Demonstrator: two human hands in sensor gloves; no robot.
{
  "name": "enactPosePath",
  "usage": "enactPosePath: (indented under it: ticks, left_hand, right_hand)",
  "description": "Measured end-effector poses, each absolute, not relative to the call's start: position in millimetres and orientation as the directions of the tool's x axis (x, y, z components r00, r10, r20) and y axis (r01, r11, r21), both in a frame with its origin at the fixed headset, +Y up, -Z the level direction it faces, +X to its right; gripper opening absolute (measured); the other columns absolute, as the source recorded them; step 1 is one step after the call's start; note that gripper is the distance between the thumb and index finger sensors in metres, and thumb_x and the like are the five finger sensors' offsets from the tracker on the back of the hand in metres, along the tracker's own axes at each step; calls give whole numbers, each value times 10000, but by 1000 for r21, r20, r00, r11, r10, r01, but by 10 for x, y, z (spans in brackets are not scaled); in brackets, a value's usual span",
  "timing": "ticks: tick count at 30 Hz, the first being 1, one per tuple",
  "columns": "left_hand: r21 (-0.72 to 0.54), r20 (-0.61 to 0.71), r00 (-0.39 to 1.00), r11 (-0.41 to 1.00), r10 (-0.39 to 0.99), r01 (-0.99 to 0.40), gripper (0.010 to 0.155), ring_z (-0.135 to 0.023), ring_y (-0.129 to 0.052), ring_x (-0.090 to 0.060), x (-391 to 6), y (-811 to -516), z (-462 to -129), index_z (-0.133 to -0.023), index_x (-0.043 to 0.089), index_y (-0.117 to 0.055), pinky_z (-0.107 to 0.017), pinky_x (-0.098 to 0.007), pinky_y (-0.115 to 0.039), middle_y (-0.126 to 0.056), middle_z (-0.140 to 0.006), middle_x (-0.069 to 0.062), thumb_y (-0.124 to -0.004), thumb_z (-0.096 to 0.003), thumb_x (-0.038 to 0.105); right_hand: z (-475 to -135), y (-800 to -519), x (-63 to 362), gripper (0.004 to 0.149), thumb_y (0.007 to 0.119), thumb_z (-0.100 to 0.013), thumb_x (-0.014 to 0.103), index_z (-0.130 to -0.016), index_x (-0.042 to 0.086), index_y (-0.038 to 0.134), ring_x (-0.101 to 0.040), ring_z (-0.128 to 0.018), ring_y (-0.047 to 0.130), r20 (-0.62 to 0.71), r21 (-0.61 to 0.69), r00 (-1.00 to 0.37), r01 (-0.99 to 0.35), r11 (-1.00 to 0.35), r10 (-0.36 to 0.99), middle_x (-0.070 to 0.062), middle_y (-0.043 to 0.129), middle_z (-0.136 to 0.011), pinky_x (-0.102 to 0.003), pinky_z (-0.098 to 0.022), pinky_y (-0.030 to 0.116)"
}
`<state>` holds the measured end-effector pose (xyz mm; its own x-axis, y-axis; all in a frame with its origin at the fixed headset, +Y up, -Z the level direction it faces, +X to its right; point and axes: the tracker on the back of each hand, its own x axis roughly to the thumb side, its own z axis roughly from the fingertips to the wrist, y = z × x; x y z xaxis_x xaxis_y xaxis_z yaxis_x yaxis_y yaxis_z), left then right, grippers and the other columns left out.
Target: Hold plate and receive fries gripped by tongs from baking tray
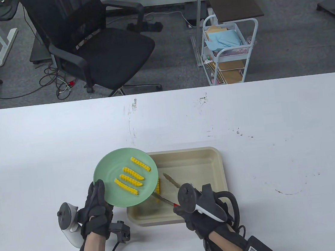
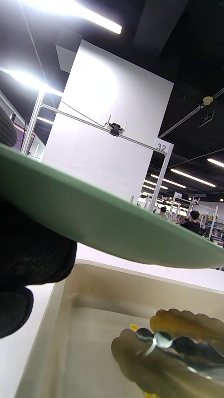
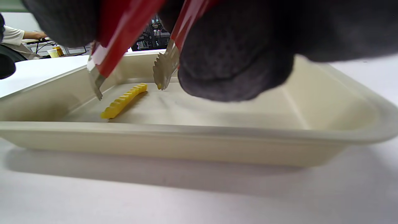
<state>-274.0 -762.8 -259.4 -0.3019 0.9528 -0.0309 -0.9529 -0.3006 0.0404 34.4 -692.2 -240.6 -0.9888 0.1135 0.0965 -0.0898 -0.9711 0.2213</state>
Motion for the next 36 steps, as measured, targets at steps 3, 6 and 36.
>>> enactPosePath:
  ticks: [3, 6, 36]
  left_hand:
    - [40, -32, -302, -301, 953, -953, 626, -696, -834, -358, -2738, -7629, -2597, -1090, 28, -256, -659, -649, -551, -641, -923, -115, -473, -661, 428]
    - [36, -33, -301, -300, 953, -953, 622, -696, -834, -358, -2735, -7629, -2598, -1090, 27, -256, -660, -649, -550, -640, -924, -116, -469, -661, 423]
    - [37, -33, -307, -306, 951, -951, 622, -701, -832, -353, -2718, -7640, -2594, -1090, 29, -248, -663, -647, -550, -635, -927, -112, -463, -663, 426]
  right_hand:
    - [-2391, -6916, 275, 768, 675, -435, 594, -998, 77, 592, -199, -196, 1021, 111, 212, -991, -50, -976, 75, -175, 910, -682, -419, -112, 883]
    - [-2380, -6931, 232, 723, 656, -451, 555, -995, 81, 598, -194, -189, 1018, 121, 214, -992, -20, -977, 47, -146, 917, -668, -421, -112, 884]
    - [-2208, -5918, 649, 562, 715, -462, 469, -934, 164, 730, -207, -104, 1056, 148, -53, -945, -301, -952, 291, -205, 987, -569, -426, -47, 917]
